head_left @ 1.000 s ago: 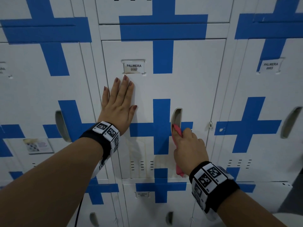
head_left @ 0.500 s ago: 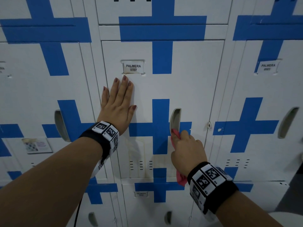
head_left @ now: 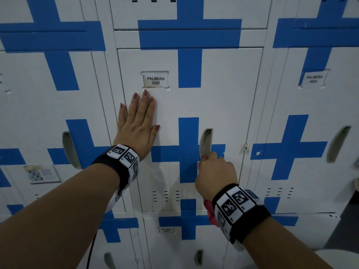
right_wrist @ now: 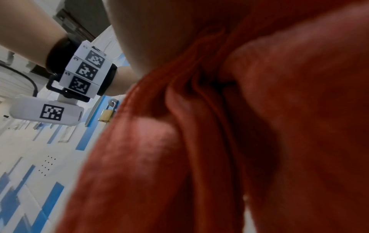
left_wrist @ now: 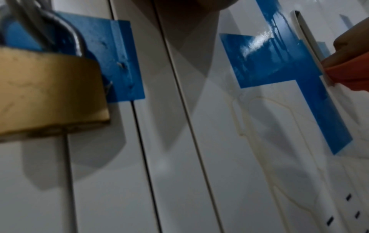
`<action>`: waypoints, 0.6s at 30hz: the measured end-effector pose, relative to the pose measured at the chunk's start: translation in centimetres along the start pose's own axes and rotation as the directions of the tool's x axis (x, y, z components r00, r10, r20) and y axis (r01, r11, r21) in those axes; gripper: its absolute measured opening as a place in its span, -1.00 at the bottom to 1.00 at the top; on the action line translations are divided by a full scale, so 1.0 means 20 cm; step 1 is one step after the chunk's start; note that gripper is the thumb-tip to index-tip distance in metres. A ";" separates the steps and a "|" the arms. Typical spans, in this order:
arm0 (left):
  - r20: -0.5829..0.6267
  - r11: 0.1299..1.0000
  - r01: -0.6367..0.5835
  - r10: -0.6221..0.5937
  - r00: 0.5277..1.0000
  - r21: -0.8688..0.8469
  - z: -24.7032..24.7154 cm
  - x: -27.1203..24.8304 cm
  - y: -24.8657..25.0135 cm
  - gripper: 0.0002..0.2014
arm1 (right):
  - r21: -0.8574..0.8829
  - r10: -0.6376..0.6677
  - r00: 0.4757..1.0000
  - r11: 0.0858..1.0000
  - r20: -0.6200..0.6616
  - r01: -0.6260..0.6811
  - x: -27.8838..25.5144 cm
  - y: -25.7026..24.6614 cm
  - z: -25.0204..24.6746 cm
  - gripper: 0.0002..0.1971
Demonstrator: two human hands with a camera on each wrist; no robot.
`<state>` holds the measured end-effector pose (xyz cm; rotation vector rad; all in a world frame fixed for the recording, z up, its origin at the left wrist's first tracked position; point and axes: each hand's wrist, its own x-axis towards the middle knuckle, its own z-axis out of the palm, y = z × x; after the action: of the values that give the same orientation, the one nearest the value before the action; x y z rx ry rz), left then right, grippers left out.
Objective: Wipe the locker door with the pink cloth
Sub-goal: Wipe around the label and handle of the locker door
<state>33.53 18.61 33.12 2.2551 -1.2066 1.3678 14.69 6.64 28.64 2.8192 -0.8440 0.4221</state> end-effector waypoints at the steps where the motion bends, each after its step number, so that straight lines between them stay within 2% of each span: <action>1: 0.001 1.000 0.001 -0.001 1.000 0.000 0.00 0.00 0.00 -0.35 | -0.012 -0.003 1.000 1.000 -0.001 0.003 0.00 0.00 0.00 -0.70; 7: 0.002 1.000 -0.003 0.003 1.000 0.001 0.00 0.00 0.00 -0.35 | -0.047 -0.018 1.000 0.999 -0.008 0.018 -0.01 0.00 0.00 -0.71; 18: -0.005 1.000 -0.003 0.002 1.000 -0.010 0.00 0.00 0.00 -0.36 | 0.029 -0.033 0.999 0.999 -0.035 0.034 -0.05 0.03 0.01 -0.62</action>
<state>33.45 18.67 33.13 2.2426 -1.2122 1.3649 13.63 6.65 28.15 2.8405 -0.7887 0.4810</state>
